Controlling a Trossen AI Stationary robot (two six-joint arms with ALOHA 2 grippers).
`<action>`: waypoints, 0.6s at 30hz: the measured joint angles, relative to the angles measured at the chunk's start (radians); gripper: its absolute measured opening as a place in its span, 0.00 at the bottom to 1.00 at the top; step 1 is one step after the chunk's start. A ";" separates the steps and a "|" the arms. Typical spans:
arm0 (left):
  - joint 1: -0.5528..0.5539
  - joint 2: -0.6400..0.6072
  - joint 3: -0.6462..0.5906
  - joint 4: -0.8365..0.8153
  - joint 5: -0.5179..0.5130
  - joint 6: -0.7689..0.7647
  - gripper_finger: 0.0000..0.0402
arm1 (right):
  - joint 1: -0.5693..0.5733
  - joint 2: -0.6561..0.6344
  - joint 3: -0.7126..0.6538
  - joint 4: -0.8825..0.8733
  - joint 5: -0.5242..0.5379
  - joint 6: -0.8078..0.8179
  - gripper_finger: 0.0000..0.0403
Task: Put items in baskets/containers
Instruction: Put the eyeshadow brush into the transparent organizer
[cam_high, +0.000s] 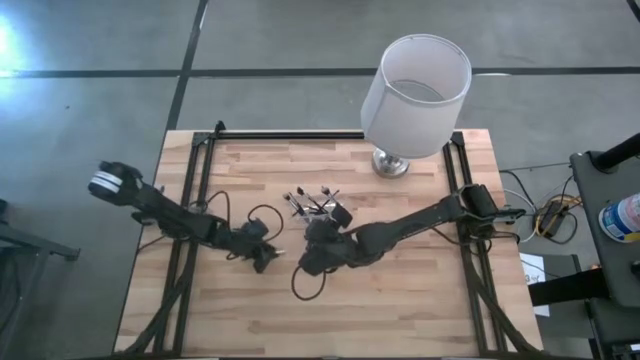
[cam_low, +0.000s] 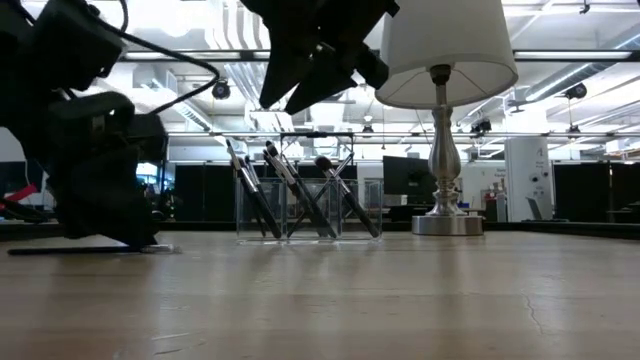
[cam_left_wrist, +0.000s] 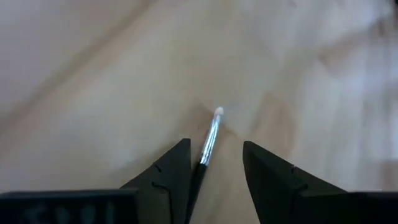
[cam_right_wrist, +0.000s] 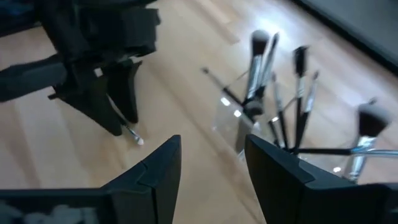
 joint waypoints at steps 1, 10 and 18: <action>0.000 0.007 0.008 0.006 0.016 -0.006 0.35 | 0.000 0.000 0.000 0.000 -0.018 0.000 0.42; -0.035 -0.155 0.121 -0.379 0.072 0.191 0.35 | -0.001 0.043 -0.002 0.081 -0.246 -0.144 0.41; -0.230 -0.177 0.143 -0.648 0.074 0.080 0.35 | 0.000 0.260 0.121 0.245 -0.572 -0.351 0.40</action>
